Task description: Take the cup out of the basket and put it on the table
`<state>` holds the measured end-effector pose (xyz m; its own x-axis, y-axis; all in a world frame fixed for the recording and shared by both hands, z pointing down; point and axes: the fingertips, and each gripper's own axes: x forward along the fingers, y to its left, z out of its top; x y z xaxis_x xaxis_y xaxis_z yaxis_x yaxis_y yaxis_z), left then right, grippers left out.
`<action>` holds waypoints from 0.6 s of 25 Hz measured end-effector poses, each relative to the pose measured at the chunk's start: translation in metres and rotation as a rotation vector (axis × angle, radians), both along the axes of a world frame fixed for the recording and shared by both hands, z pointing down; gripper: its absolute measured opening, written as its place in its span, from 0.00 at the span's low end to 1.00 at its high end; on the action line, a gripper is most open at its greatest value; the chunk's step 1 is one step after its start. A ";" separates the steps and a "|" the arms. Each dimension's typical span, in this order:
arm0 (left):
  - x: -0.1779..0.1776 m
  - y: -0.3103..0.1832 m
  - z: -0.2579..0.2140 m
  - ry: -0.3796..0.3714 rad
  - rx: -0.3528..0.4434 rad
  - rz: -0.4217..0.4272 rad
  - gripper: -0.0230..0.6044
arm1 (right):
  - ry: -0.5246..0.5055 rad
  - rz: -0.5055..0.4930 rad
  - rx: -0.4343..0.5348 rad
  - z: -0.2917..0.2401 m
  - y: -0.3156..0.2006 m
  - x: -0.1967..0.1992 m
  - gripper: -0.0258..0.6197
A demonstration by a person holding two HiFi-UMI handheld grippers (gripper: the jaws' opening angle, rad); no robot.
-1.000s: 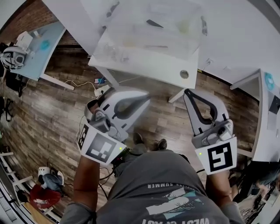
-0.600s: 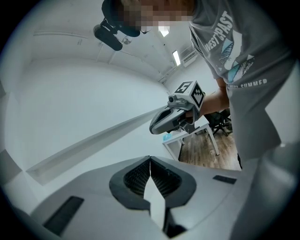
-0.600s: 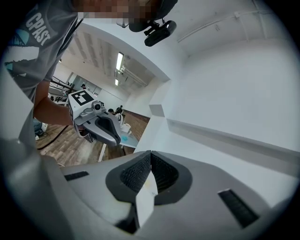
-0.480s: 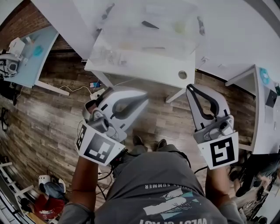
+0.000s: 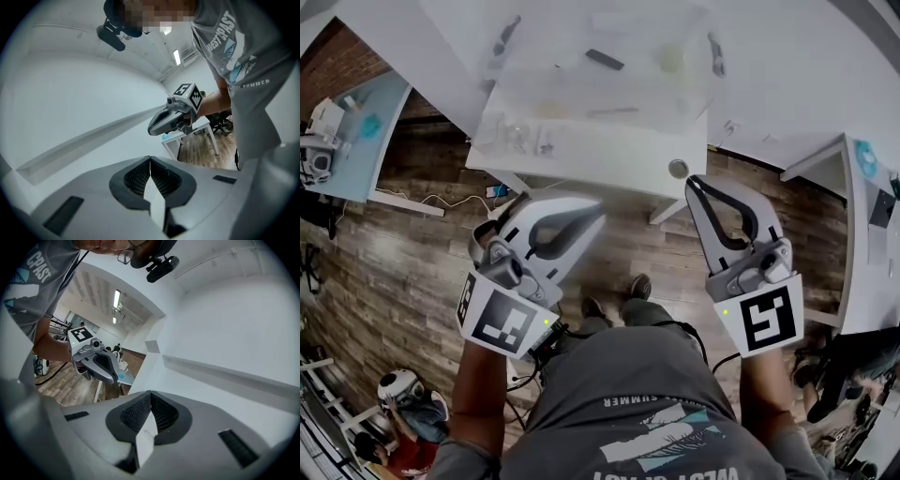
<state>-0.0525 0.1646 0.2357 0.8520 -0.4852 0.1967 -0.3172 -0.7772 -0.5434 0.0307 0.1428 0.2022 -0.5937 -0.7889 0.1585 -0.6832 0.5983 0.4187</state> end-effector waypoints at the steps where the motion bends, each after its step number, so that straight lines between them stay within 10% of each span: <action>1: 0.006 -0.004 0.001 -0.001 -0.005 -0.006 0.05 | -0.003 -0.010 -0.001 0.001 -0.005 0.005 0.06; 15: 0.056 -0.063 -0.001 -0.036 -0.036 -0.088 0.05 | -0.052 -0.074 -0.042 0.011 -0.066 0.051 0.06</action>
